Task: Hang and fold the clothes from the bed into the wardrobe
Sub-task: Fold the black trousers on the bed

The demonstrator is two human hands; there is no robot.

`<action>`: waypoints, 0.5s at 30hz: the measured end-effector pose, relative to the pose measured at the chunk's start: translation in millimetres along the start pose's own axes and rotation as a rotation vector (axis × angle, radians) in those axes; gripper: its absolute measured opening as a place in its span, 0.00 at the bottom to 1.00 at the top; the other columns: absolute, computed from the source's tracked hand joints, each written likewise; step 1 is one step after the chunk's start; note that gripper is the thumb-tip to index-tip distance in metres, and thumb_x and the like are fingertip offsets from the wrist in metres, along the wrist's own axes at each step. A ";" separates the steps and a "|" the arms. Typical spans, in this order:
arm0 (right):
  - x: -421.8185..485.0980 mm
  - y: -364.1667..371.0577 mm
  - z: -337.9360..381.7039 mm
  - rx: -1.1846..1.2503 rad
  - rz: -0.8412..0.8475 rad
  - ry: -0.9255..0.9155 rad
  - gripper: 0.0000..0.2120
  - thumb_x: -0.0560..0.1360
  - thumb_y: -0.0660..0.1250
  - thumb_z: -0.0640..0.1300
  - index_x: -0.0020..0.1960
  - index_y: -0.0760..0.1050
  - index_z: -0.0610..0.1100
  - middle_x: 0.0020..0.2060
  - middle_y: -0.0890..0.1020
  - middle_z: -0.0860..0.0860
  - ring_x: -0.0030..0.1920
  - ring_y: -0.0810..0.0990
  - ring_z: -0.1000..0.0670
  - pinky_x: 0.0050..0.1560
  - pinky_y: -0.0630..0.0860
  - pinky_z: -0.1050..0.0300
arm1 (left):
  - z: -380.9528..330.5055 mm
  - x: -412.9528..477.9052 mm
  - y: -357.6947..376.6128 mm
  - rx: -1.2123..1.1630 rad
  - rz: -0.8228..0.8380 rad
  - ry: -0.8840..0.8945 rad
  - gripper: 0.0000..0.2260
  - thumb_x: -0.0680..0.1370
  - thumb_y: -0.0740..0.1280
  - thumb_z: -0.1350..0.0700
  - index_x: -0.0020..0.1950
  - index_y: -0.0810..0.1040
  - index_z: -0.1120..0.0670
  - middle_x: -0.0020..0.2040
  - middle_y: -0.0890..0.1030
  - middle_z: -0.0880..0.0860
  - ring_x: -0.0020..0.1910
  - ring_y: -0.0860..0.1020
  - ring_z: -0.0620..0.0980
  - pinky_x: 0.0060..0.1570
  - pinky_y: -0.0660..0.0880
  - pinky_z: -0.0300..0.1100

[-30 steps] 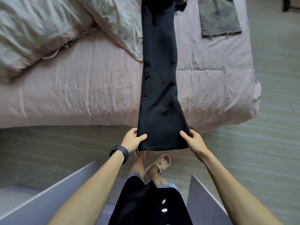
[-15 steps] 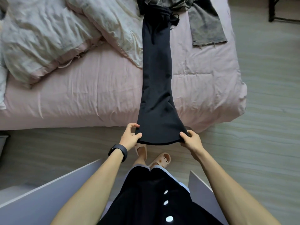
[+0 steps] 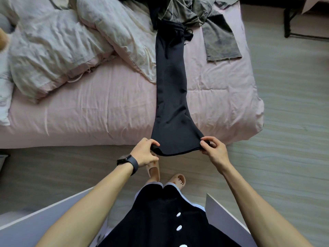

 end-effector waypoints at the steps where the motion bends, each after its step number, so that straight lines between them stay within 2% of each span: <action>1: 2.4 2.8 4.9 -0.049 0.027 -0.013 0.13 0.71 0.76 0.40 0.51 0.82 0.55 0.47 0.85 0.47 0.45 0.84 0.50 0.48 0.80 0.56 | -6.2 0.7 -7.3 0.105 -0.050 0.030 0.18 0.73 0.72 0.57 0.62 0.77 0.48 0.57 0.74 0.50 0.56 0.76 0.50 0.58 0.74 0.43; 3: 4.7 8.3 17.7 -0.178 0.062 -0.060 0.23 0.66 0.73 0.35 0.56 0.80 0.55 0.49 0.83 0.53 0.46 0.83 0.54 0.50 0.79 0.59 | -13.5 1.1 -22.7 0.223 -0.152 0.054 0.15 0.76 0.66 0.60 0.61 0.77 0.47 0.56 0.75 0.51 0.58 0.75 0.53 0.54 0.76 0.47; 4: 5.6 9.9 26.8 -0.262 0.065 -0.109 0.24 0.66 0.72 0.34 0.57 0.79 0.54 0.50 0.83 0.55 0.47 0.82 0.57 0.51 0.79 0.61 | -16.2 0.5 -29.9 0.265 -0.196 0.067 0.14 0.78 0.64 0.59 0.62 0.77 0.47 0.56 0.75 0.51 0.58 0.75 0.54 0.52 0.76 0.49; 5: 6.6 11.1 36.5 -0.360 0.060 -0.171 0.23 0.67 0.71 0.34 0.58 0.78 0.53 0.50 0.83 0.56 0.48 0.82 0.57 0.54 0.78 0.60 | -18.6 -0.6 -36.8 0.300 -0.235 0.082 0.14 0.79 0.65 0.58 0.63 0.77 0.48 0.57 0.75 0.52 0.58 0.75 0.55 0.50 0.76 0.49; 7: 6.3 13.4 56.7 -0.591 0.038 -0.334 0.17 0.71 0.72 0.36 0.58 0.79 0.49 0.50 0.82 0.51 0.50 0.81 0.49 0.55 0.78 0.52 | -26.3 -5.6 -52.5 0.369 -0.326 0.147 0.12 0.80 0.68 0.56 0.63 0.79 0.52 0.61 0.75 0.54 0.58 0.75 0.57 0.50 0.76 0.51; 9: -1.0 16.0 78.4 -0.778 -0.018 -0.509 0.09 0.74 0.74 0.41 0.53 0.80 0.45 0.52 0.79 0.47 0.49 0.79 0.42 0.48 0.78 0.48 | -39.1 -16.6 -67.1 0.475 -0.407 0.264 0.11 0.77 0.73 0.57 0.57 0.83 0.58 0.63 0.76 0.57 0.55 0.77 0.60 0.48 0.77 0.52; 12: -24.8 24.9 104.8 -0.966 -0.138 -0.836 0.09 0.69 0.79 0.41 0.45 0.81 0.40 0.52 0.79 0.41 0.48 0.78 0.37 0.40 0.77 0.48 | -61.4 -39.6 -76.9 0.716 -0.498 0.525 0.10 0.66 0.81 0.61 0.44 0.85 0.59 0.48 0.82 0.56 0.44 0.81 0.58 0.37 0.78 0.48; 15: -51.9 36.0 111.6 -1.103 -0.172 -1.070 0.14 0.63 0.82 0.38 0.46 0.83 0.42 0.44 0.81 0.44 0.42 0.80 0.39 0.37 0.76 0.49 | -64.3 -57.6 -75.9 0.848 -0.544 0.621 0.10 0.65 0.81 0.61 0.44 0.85 0.56 0.36 0.80 0.53 0.36 0.79 0.54 0.36 0.77 0.45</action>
Point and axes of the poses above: each hand's wrist, its own x-axis towards the middle knuckle, its own y-axis out of the palm, z = x × y, the point moved 9 cm from there along x, towards the middle knuckle
